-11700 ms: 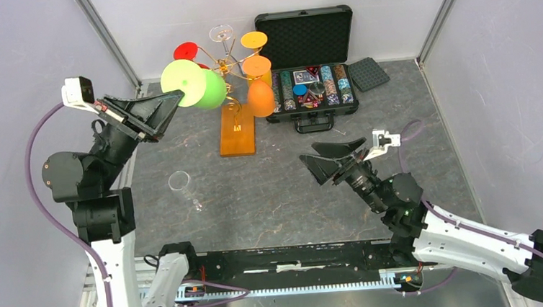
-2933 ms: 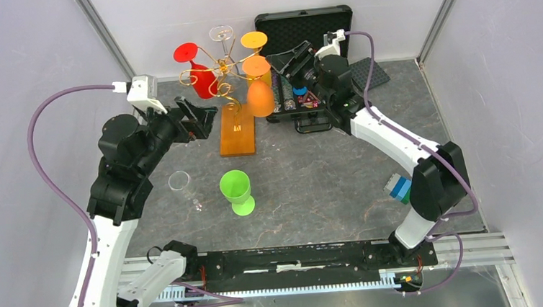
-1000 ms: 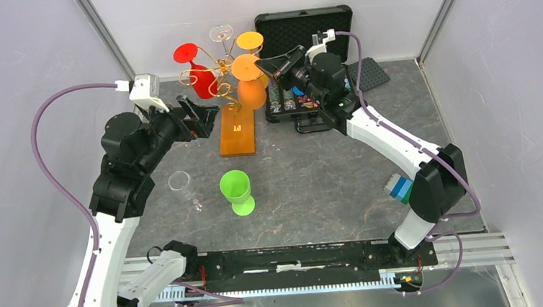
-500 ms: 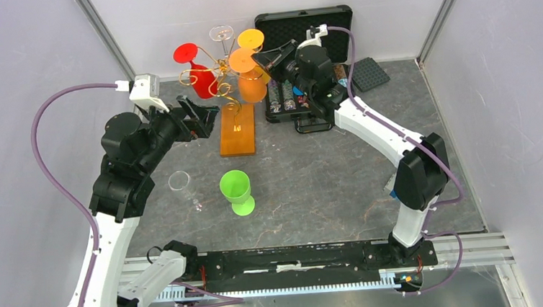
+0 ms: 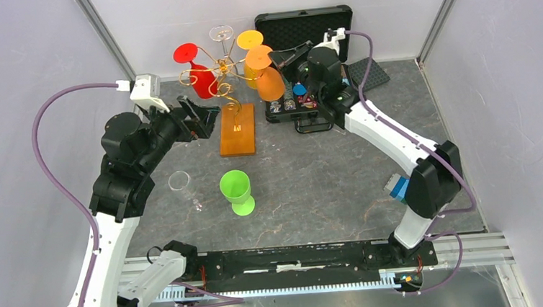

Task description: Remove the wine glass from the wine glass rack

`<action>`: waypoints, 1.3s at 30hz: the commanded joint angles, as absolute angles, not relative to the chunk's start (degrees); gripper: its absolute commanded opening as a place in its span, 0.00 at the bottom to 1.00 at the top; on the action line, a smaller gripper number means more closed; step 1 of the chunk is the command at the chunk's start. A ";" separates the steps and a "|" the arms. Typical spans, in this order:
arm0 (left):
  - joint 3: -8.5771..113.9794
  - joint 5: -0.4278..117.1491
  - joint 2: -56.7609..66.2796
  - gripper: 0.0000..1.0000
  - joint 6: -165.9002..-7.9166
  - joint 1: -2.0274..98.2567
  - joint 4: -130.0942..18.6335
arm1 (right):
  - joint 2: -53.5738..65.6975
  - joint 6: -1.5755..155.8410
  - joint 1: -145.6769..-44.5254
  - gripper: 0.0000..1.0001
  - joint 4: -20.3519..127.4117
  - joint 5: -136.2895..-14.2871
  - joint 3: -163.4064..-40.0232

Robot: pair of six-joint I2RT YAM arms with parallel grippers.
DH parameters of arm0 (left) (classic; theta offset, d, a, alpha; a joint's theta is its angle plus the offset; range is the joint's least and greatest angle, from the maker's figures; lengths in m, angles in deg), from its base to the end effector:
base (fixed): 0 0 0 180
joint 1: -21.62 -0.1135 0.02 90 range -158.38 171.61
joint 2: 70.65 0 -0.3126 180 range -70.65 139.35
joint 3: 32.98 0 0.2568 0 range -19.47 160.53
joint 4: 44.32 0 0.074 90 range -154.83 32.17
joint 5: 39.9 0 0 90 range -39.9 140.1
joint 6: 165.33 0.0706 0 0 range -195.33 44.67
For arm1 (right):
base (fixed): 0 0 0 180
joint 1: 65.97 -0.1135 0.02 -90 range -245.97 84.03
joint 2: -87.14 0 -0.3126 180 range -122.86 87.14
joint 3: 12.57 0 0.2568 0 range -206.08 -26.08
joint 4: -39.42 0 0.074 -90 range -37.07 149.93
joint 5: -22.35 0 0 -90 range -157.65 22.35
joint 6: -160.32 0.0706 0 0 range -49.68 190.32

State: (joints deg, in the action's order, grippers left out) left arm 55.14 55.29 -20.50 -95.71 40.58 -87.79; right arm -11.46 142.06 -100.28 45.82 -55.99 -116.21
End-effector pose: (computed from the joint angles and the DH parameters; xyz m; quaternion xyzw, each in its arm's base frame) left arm 0.1547 -0.0599 0.4977 0.0213 0.7398 -0.2576 0.6212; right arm 0.3927 0.2507 0.4417 0.2956 0.6513 0.5116 0.4761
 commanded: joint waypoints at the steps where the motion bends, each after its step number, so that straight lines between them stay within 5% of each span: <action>1: 55.74 58.51 -20.55 1.00 -96.33 40.31 -85.25 | -4.34 142.89 -99.81 0.00 44.55 -52.23 -113.70; 14: 54.64 72.79 -16.29 1.00 -99.20 40.41 -80.95 | 14.71 147.34 -98.96 0.00 38.13 -58.92 -92.88; 22: 42.40 85.98 -14.18 1.00 -130.48 40.78 -53.95 | 32.69 148.40 -97.65 0.00 32.47 -61.67 -81.76; 33: 34.42 85.45 -8.58 1.00 -156.79 45.50 -27.60 | 41.51 156.13 -97.64 0.00 25.74 -71.35 -79.61; 39: 35.65 87.42 -3.69 0.86 -166.14 48.43 -17.96 | 41.79 159.40 -97.69 0.00 22.99 -74.56 -78.25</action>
State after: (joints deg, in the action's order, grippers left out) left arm 34.35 84.23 -6.42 -156.34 47.22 -28.99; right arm 41.76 155.79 -97.72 26.96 -70.72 -79.03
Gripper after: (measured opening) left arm 0.917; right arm 0.010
